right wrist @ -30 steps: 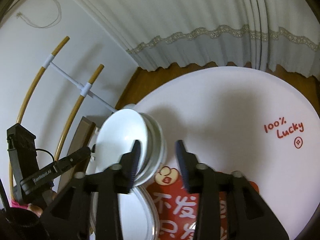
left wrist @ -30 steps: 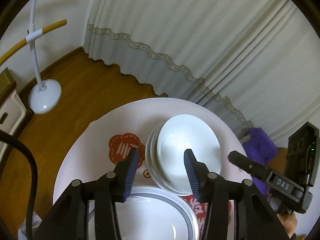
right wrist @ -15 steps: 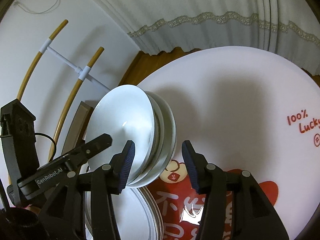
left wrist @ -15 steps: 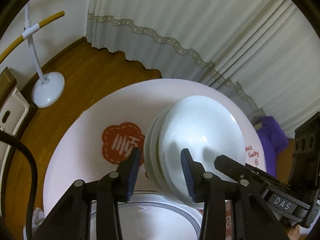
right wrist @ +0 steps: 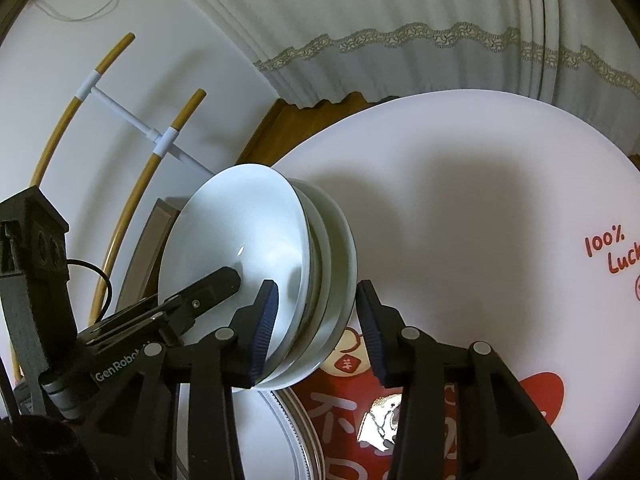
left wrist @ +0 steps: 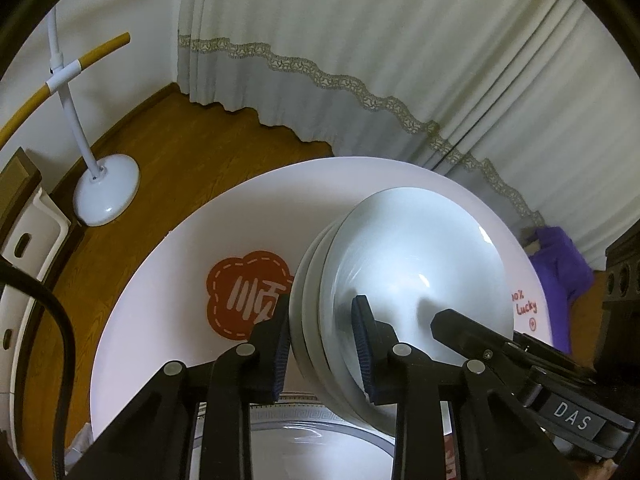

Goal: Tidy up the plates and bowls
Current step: 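Carry the held bowl stack over the grey-rimmed plates with both tools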

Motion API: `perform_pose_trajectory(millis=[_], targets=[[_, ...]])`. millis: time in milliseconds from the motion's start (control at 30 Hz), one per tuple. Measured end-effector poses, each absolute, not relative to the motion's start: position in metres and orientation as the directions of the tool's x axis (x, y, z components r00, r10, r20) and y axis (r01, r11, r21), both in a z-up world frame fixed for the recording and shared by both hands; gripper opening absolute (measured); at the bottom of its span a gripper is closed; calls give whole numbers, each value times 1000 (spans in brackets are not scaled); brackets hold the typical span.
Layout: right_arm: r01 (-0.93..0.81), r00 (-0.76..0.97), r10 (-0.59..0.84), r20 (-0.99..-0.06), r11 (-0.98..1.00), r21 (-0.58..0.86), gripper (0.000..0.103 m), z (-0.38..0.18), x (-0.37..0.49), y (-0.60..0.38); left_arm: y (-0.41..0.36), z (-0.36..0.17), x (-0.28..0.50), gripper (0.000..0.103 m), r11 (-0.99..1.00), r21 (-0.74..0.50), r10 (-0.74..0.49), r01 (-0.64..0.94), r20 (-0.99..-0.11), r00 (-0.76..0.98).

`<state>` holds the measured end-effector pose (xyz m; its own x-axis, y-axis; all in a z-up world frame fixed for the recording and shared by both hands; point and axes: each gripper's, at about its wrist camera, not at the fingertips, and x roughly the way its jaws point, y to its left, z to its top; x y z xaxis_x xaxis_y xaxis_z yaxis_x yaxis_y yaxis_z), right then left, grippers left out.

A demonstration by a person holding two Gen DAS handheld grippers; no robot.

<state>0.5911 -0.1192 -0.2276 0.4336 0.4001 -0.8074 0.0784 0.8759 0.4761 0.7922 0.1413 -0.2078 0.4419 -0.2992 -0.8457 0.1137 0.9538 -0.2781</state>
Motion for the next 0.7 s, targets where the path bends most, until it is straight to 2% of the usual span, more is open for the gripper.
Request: perform_pose_trajectory(millis=[700], targets=[[79, 437, 395, -808, 878, 472, 36, -229, 590, -121, 138, -201, 785, 23, 959, -246, -283, 140, -845, 454]])
